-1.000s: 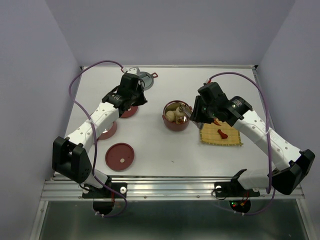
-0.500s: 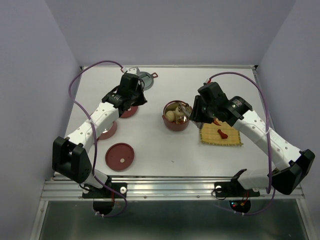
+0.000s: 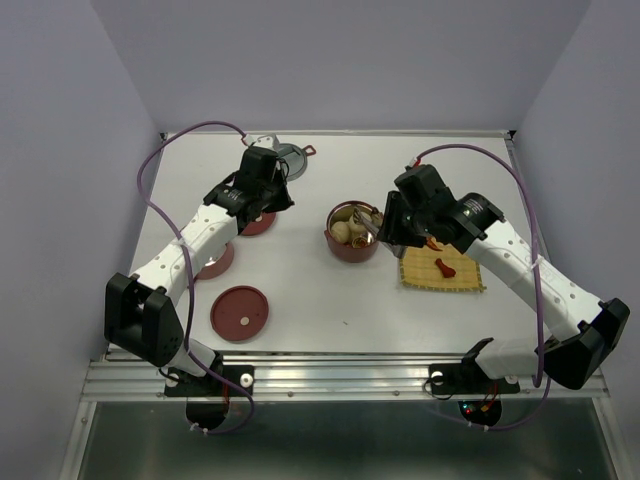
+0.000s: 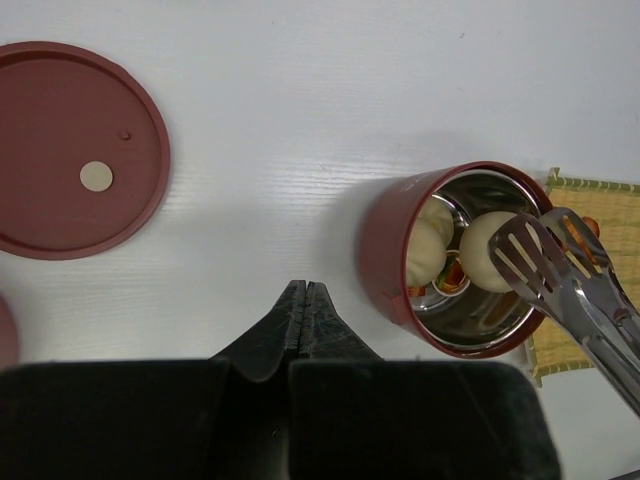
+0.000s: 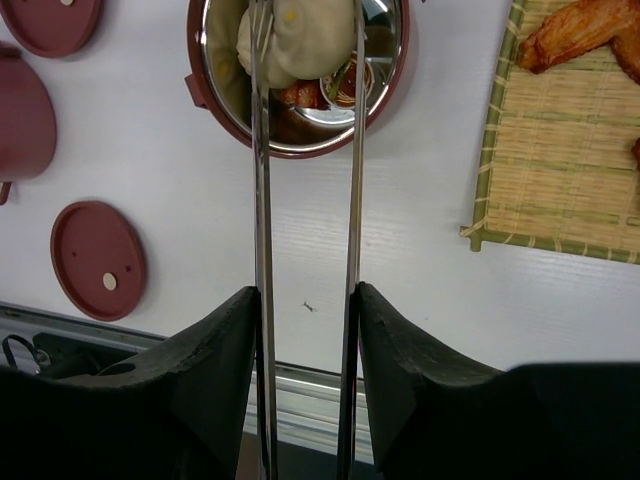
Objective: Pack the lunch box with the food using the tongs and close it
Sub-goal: Place the fake food in the packing box, then move the packing box to the center of the board.
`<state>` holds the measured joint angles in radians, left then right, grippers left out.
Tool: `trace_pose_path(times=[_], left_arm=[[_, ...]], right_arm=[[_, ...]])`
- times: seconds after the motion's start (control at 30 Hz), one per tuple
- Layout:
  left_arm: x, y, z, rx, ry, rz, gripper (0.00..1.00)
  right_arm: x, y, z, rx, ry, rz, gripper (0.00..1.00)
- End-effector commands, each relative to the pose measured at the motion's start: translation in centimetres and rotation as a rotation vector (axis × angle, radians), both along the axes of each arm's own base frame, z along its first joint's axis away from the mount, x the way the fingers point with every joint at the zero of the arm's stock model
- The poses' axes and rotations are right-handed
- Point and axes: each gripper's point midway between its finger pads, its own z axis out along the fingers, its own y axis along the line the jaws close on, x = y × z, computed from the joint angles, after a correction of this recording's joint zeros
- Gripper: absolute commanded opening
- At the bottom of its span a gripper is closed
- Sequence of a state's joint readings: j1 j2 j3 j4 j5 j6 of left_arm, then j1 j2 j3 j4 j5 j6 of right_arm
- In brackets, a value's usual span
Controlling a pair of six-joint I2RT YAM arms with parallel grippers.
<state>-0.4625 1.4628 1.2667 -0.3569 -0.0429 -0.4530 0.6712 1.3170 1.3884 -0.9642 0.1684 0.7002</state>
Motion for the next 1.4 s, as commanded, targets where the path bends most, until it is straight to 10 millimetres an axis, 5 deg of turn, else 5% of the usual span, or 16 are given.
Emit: trace_pose_path(times=[0.0,0.3,0.57,0.8,0.93,1.2,1.37], left_arm=[[0.0,0.6,0.6,0.005,-0.025,0.012,0.0],[-0.1,0.8,0.4,0.007,-0.023,0.017,0.0],[-0.3,1.2,-0.4,0.034,-0.002,0.022,0.0],[-1.3,3.7,-2.8,0.08,0.056,0.083,0.0],[-1.1,8.9,-4.2,0.117,0.106,0.204,0.08],[-1.9,15.4,-4.8,0.246,0.157,0.36,0.23],[-2.7,17.3,-6.3,0.303,0.21,0.414,0.61]], right_arm=[[1.0,1.1,2.5,0.057,-0.078,0.009,0.48],[1.0,1.0,2.4,0.052,-0.077,0.002,0.51],[1.2,0.5,4.6,0.062,-0.137,-0.026,0.43],[1.3,-1.8,6.3,0.018,-0.193,-0.104,0.29],[1.0,-4.8,6.6,-0.065,-0.221,-0.204,0.25],[-1.4,-10.1,3.6,-0.253,-0.158,-0.352,0.25],[-2.0,-11.5,1.8,-0.28,-0.127,-0.402,0.22]])
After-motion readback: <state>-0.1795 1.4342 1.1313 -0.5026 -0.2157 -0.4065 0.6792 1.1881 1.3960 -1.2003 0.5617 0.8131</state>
